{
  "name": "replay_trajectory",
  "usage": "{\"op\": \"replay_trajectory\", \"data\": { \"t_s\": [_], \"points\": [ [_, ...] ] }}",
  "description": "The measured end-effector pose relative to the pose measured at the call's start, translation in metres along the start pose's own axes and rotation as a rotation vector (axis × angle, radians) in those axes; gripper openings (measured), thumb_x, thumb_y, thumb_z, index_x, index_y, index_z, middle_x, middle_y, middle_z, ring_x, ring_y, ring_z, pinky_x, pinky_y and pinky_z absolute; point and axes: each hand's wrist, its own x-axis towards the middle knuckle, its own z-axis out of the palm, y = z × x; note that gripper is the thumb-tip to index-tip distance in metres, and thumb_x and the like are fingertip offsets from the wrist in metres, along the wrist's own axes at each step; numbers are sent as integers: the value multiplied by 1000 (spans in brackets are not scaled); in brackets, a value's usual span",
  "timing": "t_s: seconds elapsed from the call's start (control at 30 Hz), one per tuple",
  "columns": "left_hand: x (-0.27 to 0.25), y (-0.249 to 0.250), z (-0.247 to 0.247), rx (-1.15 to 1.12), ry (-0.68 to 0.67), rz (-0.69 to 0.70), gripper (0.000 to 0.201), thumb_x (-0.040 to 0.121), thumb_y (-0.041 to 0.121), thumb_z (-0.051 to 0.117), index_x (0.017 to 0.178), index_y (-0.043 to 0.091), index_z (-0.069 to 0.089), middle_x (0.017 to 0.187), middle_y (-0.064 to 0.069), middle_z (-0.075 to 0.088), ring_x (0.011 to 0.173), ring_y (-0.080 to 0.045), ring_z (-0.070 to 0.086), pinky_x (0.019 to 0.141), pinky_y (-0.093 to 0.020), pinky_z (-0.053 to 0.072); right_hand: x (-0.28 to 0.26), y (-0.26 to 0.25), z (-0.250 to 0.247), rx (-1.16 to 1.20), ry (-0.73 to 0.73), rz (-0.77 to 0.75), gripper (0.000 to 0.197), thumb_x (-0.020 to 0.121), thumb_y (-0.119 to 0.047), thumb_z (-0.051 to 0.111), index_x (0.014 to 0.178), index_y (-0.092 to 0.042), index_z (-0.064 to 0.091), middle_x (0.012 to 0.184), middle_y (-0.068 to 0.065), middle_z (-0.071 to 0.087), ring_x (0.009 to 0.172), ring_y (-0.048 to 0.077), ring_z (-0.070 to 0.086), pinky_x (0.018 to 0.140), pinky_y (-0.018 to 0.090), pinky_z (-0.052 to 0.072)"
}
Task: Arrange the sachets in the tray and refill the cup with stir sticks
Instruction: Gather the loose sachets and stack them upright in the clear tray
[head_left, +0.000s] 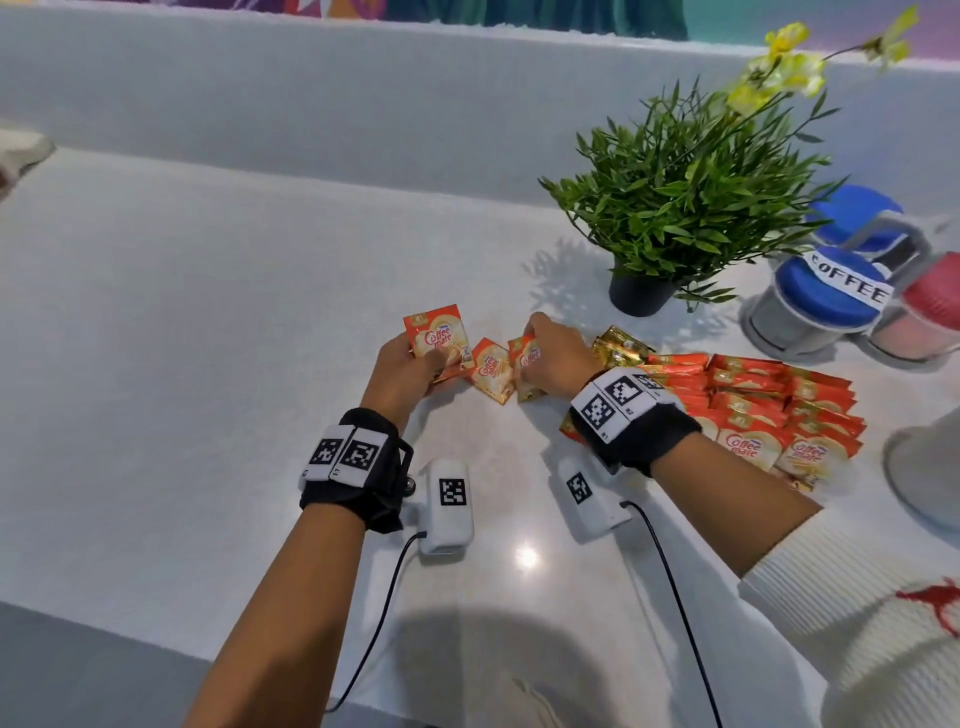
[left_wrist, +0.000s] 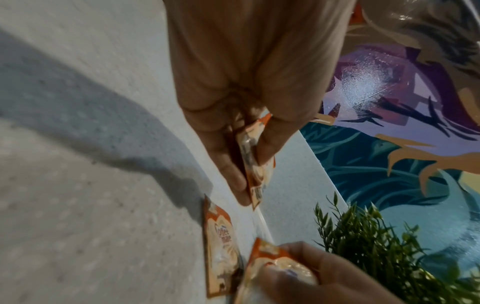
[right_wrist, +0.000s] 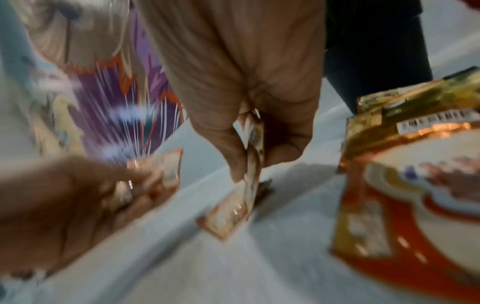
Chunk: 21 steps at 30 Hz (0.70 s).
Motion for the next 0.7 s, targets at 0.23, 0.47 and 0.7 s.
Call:
{"op": "replay_trajectory", "data": {
  "t_s": [0.23, 0.47, 0.7],
  "points": [
    [-2, 0, 8, 2, -79, -37, 30, 90, -5, 44, 112, 12, 55, 98, -7, 67, 84, -21, 66, 76, -33, 55, -7, -10, -38, 457, -25, -140, 8, 87, -5, 57, 92, -9, 62, 82, 4, 58, 75, 14, 51, 66, 20, 40],
    [-11, 6, 12, -156, -209, -81, 27, 99, 21, 38, 106, 7, 60, 86, -7, 73, 77, -22, 70, 76, -36, 56, -5, -20, -29, 519, -109, -142, 21, 81, -4, 67, 66, -17, 58, 62, 0, 53, 40, 2, 43, 38, 12, 30],
    [-11, 1, -4, -25, -138, -53, 22, 94, 7, 49, 115, 7, 55, 104, -12, 66, 88, -22, 66, 77, -31, 56, 15, -27, -8, 521, 1, -56, 15, 82, -12, 68, 93, -5, 60, 81, 10, 61, 70, 21, 57, 61, 29, 51]
  ]
}}
